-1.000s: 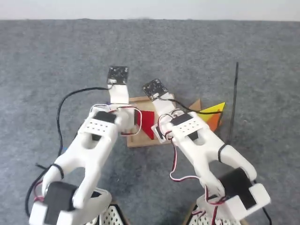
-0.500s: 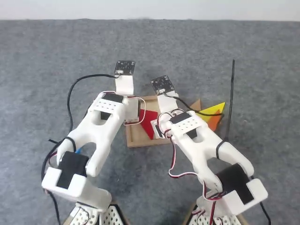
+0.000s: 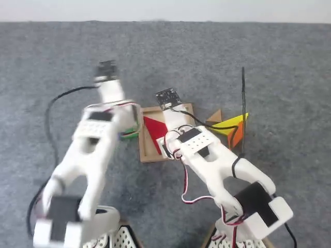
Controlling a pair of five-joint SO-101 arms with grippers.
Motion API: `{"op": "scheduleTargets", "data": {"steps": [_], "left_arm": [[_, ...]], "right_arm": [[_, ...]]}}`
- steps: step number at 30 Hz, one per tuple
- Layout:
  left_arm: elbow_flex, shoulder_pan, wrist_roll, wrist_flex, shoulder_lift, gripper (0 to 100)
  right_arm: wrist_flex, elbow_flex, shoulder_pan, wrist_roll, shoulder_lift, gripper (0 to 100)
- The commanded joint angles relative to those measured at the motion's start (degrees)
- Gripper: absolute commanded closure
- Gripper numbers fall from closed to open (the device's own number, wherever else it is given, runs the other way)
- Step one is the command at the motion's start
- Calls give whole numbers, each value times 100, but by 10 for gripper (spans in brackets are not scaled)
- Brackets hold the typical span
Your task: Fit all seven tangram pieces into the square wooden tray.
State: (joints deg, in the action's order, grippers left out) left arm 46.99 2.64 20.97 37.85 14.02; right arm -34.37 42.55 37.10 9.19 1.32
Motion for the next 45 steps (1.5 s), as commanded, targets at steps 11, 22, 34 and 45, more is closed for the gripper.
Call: {"op": "scheduleTargets", "data": {"steps": [11, 22, 34, 45], "left_arm": [[708, 677, 70, -193, 1776, 988], [716, 686, 62, -176, 1811, 988], [716, 677, 62, -176, 1820, 988], [716, 677, 62, -176, 1820, 988]], "right_arm": [[-57, -308, 453, -545, 215, 992], [48, 176, -602, -1046, 1991, 992], [1446, -167, -576, -1116, -189, 992], [1077, -220, -92, -1125, -110, 992]]}}
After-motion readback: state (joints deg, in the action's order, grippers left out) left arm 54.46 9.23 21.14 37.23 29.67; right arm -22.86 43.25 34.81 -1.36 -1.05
